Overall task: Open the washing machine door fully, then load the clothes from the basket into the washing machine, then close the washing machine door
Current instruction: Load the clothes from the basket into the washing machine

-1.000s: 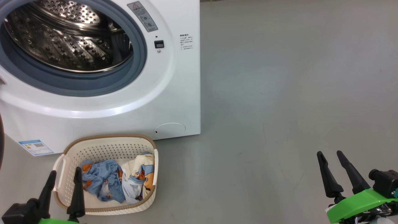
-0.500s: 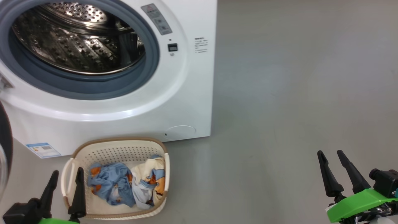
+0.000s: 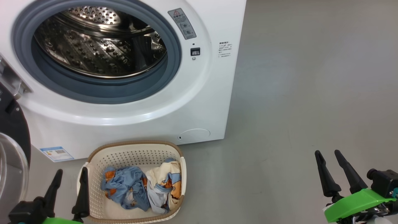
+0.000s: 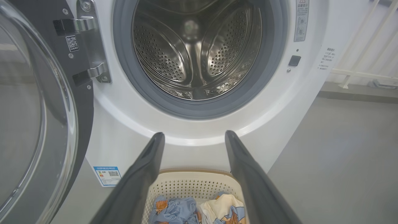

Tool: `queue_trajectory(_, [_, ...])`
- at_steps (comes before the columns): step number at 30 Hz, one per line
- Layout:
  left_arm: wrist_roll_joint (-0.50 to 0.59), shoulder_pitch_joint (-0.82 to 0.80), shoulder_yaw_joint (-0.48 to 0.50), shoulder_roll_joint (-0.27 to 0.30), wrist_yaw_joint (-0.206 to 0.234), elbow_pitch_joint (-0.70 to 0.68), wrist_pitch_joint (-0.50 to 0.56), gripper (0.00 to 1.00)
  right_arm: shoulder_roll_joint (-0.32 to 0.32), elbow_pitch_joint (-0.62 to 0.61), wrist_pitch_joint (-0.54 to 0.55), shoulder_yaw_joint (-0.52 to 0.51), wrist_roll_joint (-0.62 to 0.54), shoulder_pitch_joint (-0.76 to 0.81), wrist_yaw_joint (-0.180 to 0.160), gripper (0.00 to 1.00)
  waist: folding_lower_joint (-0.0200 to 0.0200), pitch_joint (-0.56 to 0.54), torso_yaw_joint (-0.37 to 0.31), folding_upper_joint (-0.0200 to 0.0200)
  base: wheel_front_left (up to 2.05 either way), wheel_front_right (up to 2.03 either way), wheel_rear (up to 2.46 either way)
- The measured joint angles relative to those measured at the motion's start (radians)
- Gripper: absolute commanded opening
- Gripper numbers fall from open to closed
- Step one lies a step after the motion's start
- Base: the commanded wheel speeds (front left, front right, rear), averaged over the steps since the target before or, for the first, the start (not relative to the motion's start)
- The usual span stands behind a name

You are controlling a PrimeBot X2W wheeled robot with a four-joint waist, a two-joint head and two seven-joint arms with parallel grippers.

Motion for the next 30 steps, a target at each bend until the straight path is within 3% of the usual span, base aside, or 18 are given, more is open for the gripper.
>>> queue_trajectory(30, [-0.001,-0.075,-0.057,-0.025,0.000,0.092,0.000,1.00,0.015,-0.022,0.000,-0.007,-0.001,-0.041,0.000,1.00,0.0000,0.108,-0.016,0.0000,0.00,0.00,0.00])
